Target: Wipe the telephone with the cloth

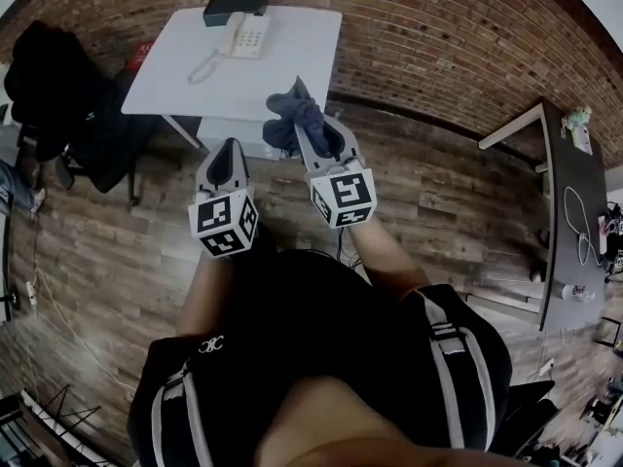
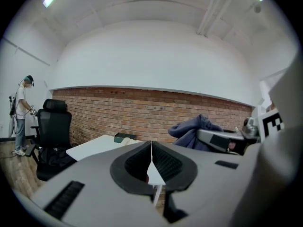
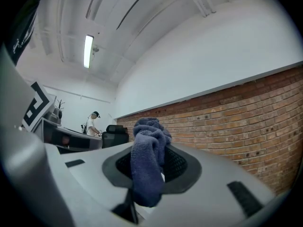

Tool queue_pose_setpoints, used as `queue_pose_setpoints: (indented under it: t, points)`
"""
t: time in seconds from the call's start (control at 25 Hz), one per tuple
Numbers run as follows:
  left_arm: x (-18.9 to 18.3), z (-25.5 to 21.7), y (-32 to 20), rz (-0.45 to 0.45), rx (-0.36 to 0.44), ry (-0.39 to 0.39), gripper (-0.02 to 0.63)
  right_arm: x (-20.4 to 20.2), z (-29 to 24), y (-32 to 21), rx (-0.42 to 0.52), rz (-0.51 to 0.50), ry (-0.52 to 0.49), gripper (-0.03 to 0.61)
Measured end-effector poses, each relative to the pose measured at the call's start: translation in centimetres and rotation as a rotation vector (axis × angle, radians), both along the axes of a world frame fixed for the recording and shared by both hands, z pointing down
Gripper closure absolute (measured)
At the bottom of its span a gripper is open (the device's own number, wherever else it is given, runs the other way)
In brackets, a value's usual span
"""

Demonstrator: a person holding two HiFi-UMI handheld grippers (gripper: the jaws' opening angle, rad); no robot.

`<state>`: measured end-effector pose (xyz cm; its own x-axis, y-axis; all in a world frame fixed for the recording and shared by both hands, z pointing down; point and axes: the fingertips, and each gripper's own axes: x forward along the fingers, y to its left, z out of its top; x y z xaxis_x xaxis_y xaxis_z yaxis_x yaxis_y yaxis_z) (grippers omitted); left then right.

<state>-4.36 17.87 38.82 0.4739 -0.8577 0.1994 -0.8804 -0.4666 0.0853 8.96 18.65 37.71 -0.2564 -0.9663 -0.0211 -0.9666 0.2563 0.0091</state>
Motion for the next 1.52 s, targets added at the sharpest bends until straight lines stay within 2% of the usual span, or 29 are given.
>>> queue_pose_setpoints:
  t: [0.2, 0.48, 0.68, 0.92, 1.24, 1.52]
  points:
    - [-0.5, 0.6, -3.2, -0.012, -0.005, 0.017, 0.607, -0.8, 0.3, -3.0, 0.004, -0.019, 0.016, 0.499]
    - [-1.1, 1.2, -10.3, -0.003, -0.010, 0.038, 0.607, -1.3, 0.8, -10.2, -0.005, -0.017, 0.027, 0.499]
    - [-1.6, 2.3, -17.3, 0.026, -0.040, 0.041, 0.607, -2.3, 1.6, -17.0, -0.025, -0.023, 0.046, 0.499]
    - [-2.8, 1.3, -26.7, 0.056, -0.049, 0.046, 0.607, -3.0, 1.1, -25.7, -0.040, 0.007, 0.041, 0.499]
    - [-5.0, 1.9, -36.7, 0.074, -0.084, 0.044, 0.607, -4.1, 1.5, -36.7, -0.094, -0.016, -0.018, 0.502]
    - [-5.3, 3.5, -41.2, -0.002, -0.137, 0.037, 0.607, -2.1, 3.0, -45.0, -0.122, -0.046, 0.006, 0.505]
